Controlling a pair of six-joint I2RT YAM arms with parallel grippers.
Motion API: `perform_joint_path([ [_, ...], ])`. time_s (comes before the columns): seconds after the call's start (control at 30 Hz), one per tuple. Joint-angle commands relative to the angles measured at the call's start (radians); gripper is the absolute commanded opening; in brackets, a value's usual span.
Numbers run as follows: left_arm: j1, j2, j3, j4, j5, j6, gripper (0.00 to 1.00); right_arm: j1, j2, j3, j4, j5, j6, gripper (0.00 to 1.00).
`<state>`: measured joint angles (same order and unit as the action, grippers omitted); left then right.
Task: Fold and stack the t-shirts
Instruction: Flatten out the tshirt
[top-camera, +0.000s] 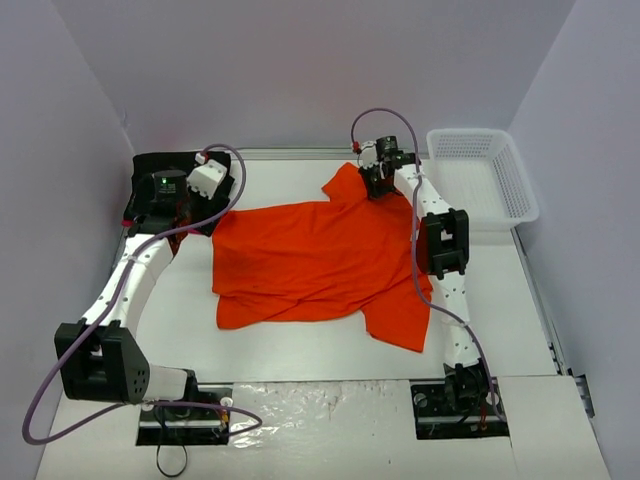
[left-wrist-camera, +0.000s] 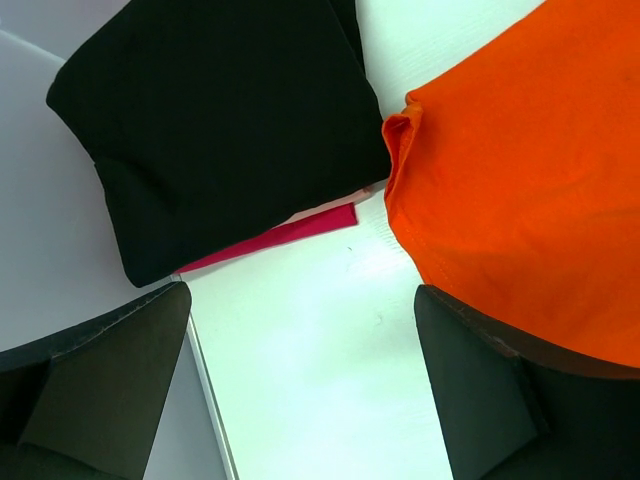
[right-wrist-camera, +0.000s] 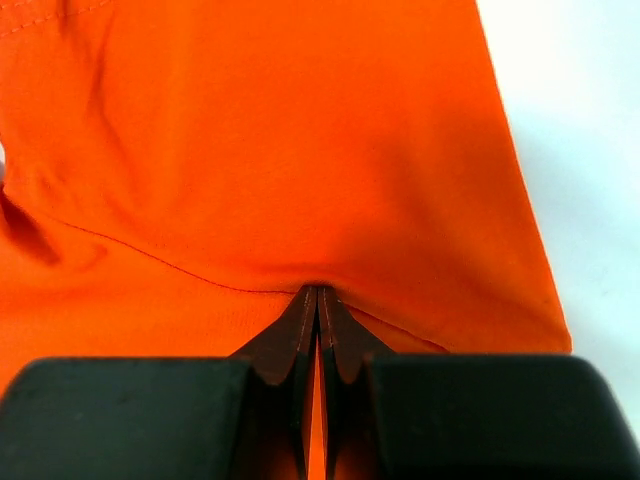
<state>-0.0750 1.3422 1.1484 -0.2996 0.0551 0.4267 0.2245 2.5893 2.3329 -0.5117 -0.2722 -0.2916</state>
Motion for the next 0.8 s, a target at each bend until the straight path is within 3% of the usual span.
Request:
perform_joint_path([
  [0.0,0.007,0.001,0.004,0.019,0.020,-0.025,0.94,-0.022,0.090,0.071,-0.033,0.115,0.061,0.00],
  [0.4,0.000,0.064,0.011,0.017,0.055,-0.042,0.94,-0.168,0.169,0.131,-0.031,0.186,0.088,0.00],
  [0.77,-0.026,0.081,0.016,-0.003,0.066,-0.045,0.94,-0.182,0.195,0.155,-0.031,0.179,0.049,0.00],
])
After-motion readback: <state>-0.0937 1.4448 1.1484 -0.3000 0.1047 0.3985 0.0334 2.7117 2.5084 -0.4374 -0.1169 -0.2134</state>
